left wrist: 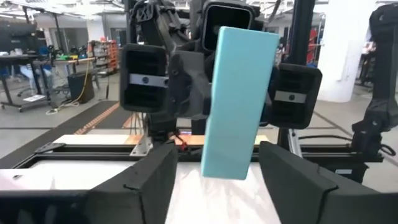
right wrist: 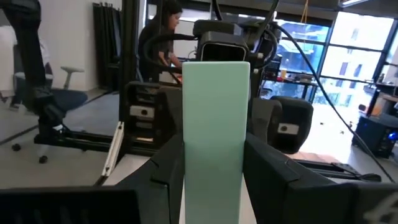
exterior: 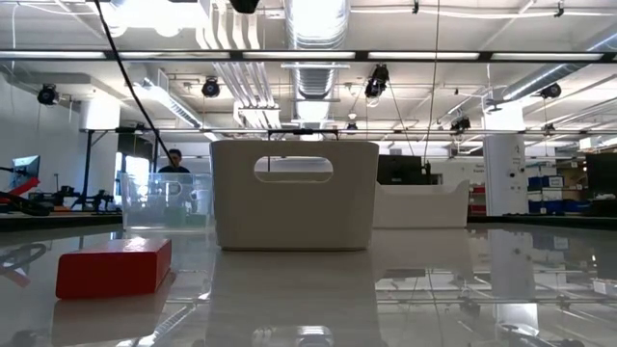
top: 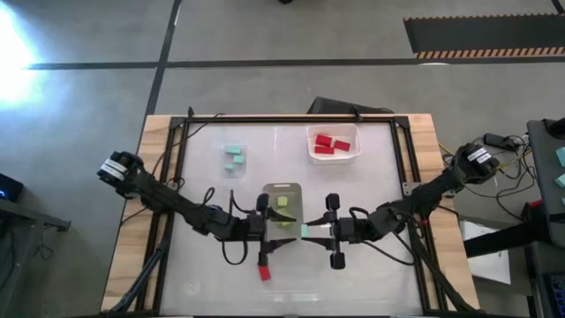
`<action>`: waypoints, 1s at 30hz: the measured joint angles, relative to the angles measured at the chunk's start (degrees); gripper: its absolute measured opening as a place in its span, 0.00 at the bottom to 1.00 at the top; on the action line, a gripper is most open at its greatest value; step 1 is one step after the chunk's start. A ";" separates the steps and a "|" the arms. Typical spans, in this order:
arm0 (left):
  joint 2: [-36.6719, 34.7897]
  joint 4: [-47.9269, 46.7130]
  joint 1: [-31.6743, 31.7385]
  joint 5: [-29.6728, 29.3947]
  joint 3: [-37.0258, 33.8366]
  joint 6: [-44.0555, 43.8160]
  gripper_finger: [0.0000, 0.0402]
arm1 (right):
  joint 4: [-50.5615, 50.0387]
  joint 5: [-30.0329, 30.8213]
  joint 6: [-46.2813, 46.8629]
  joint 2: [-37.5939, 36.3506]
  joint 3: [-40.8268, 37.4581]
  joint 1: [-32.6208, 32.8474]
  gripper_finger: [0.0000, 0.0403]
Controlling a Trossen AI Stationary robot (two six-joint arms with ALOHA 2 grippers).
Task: Sort & place blocks by color
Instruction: Put the blue block into the transparent bin
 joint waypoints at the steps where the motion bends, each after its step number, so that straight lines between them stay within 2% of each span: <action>1: 0.58 0.68 0.00 0.22 0.21 -0.01 0.54 | -0.04 -0.05 0.42 0.00 0.00 -0.10 0.29; 7: 2.68 3.85 0.02 0.40 1.34 -0.03 0.69 | -0.12 -0.04 0.42 0.00 0.00 -0.18 0.29; 11: 4.14 4.78 0.18 0.41 1.73 0.02 0.73 | -0.03 -0.04 0.42 0.00 0.00 -0.29 0.29; 24: 11.89 6.30 1.30 0.84 8.19 1.23 0.73 | -0.15 -0.06 0.40 0.00 0.00 -0.49 0.29; 27: 11.83 6.21 1.22 0.85 8.05 1.66 0.69 | -0.49 -0.04 0.40 0.00 0.02 -0.49 0.29; 30: 11.56 6.17 1.22 0.81 7.91 1.66 0.61 | -0.47 -0.07 0.41 0.00 0.02 -0.49 0.30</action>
